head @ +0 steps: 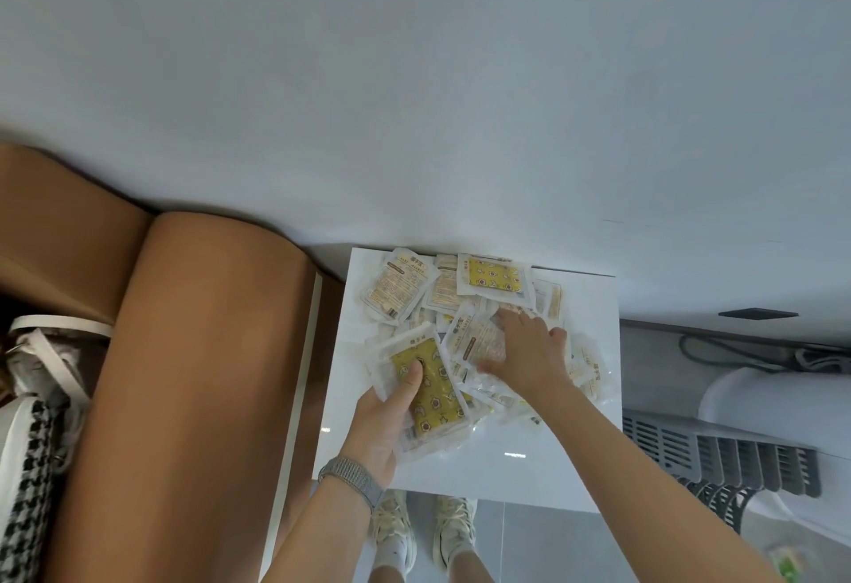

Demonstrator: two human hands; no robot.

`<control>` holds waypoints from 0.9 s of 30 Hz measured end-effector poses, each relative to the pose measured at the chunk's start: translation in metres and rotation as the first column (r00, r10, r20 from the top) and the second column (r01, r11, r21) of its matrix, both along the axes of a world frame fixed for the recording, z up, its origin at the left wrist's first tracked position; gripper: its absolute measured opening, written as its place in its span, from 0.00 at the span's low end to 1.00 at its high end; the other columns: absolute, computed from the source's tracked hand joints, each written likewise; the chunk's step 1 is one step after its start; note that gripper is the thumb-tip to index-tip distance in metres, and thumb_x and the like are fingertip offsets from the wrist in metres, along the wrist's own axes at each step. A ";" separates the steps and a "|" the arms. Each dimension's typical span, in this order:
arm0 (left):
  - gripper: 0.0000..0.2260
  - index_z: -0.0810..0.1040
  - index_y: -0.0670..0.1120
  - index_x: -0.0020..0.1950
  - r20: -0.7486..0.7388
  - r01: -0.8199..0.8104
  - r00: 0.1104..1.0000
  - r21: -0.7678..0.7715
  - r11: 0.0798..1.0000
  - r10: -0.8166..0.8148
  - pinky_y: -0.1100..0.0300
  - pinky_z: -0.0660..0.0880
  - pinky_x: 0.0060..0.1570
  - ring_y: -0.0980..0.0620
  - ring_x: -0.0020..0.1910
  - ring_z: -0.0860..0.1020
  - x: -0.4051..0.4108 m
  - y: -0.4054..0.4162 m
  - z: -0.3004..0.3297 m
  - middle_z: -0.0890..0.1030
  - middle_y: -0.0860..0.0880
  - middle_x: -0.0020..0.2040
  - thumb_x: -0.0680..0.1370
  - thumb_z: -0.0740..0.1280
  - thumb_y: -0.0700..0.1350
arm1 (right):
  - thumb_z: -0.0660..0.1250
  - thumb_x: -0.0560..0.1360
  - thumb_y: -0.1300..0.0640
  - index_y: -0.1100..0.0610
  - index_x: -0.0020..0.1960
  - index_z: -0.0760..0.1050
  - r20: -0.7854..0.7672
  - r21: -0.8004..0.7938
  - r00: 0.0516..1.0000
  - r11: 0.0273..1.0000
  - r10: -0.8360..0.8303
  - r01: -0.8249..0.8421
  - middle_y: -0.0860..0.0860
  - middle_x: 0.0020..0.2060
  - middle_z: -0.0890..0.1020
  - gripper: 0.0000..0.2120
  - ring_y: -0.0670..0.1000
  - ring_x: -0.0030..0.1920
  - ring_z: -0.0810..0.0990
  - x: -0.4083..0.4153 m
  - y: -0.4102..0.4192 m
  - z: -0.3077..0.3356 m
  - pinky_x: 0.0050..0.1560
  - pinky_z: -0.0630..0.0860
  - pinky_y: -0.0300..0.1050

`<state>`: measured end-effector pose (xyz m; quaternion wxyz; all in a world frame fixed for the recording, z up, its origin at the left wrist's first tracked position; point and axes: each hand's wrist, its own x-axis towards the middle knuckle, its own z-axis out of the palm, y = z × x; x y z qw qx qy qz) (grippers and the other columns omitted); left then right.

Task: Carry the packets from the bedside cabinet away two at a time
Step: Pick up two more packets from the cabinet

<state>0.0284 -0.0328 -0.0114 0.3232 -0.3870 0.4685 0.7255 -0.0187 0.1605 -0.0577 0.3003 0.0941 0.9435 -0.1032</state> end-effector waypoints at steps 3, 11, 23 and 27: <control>0.22 0.78 0.46 0.62 0.023 0.030 0.999 0.005 1.000 -0.030 0.47 0.79 0.55 0.45 0.55 0.82 0.002 -0.001 0.000 0.84 0.45 0.55 0.70 0.71 0.52 | 0.69 0.74 0.41 0.49 0.69 0.68 0.024 -0.027 0.996 0.996 0.090 -0.089 0.48 0.57 0.76 0.28 0.52 0.62 0.73 -0.001 0.002 0.004 0.60 0.64 0.49; 0.24 0.75 0.44 0.67 -0.035 0.016 0.999 0.155 0.988 -0.011 0.39 0.74 0.62 0.42 0.61 0.79 -0.005 -0.002 0.002 0.81 0.42 0.60 0.72 0.70 0.48 | 0.59 0.82 0.58 0.48 0.57 0.78 0.511 -0.710 0.859 0.543 -0.042 0.448 0.48 0.54 0.84 0.11 0.50 0.57 0.81 -0.005 -0.032 0.065 0.62 0.77 0.51; 0.24 0.77 0.42 0.64 -0.013 -0.050 0.999 0.063 0.997 0.051 0.42 0.78 0.57 0.42 0.57 0.81 -0.004 -0.037 -0.003 0.84 0.42 0.56 0.69 0.71 0.46 | 0.72 0.69 0.39 0.56 0.74 0.62 0.152 -0.145 0.988 0.989 0.022 0.000 0.53 0.68 0.71 0.40 0.56 0.68 0.71 -0.096 -0.004 -0.029 0.67 0.70 0.55; 0.26 0.76 0.42 0.65 -0.014 -0.075 0.997 0.047 0.996 0.075 0.39 0.74 0.62 0.42 0.60 0.80 -0.002 -0.044 -0.006 0.83 0.41 0.58 0.68 0.72 0.46 | 0.67 0.67 0.31 0.53 0.74 0.61 0.152 -0.111 0.988 0.994 0.034 -0.017 0.52 0.69 0.71 0.43 0.57 0.68 0.71 -0.090 0.000 -0.048 0.68 0.68 0.61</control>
